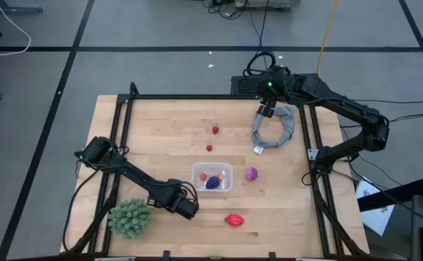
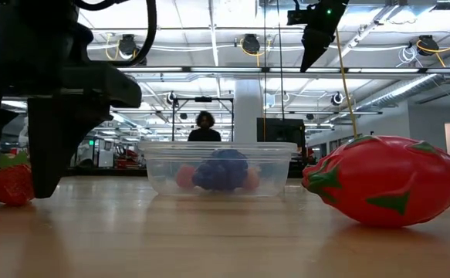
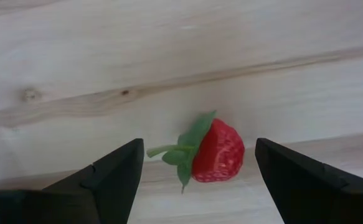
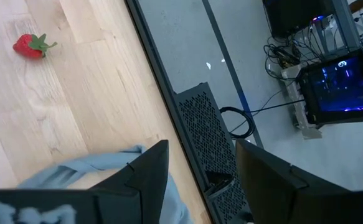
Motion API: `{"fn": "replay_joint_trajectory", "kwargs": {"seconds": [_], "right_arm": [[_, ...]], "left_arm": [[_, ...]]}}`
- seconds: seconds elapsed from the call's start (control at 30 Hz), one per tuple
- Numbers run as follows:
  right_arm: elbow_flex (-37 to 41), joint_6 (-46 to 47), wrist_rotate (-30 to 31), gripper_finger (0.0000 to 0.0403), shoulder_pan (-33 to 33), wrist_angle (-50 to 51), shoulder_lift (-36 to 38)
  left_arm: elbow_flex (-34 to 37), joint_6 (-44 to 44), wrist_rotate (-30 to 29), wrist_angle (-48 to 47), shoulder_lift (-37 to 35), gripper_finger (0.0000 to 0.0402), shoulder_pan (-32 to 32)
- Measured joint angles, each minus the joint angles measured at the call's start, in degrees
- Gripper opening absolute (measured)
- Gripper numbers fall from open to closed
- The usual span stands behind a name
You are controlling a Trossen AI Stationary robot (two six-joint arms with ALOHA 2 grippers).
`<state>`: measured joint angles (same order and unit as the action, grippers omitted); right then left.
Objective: Pick and placing Produce into tupperware
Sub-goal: Put the bottom strawberry into the bin
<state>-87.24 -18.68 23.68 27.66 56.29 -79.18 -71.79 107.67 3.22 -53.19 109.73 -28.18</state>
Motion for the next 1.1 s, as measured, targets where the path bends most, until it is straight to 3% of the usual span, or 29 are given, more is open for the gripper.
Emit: {"fn": "replay_joint_trajectory", "kwargs": {"seconds": [0.17,0.7,1.1], "right_arm": [[0.0,0.22,0.0,0.0177,0.0,-0.04,0.0],[0.0,0.24,0.0,0.0177,0.0,-0.07,0.0],[0.0,0.24,0.0,0.0177,0.0,-0.07,0.0]], "left_arm": [[0.0,-0.21,-0.23,0.0,-0.02,0.0299,0.02],[0.0,-0.38,-0.74,0.53,-0.02,0.0182,0.04],[-0.02,-1.04,-0.76,0.59,-0.02,0.0139,0.04]]}}
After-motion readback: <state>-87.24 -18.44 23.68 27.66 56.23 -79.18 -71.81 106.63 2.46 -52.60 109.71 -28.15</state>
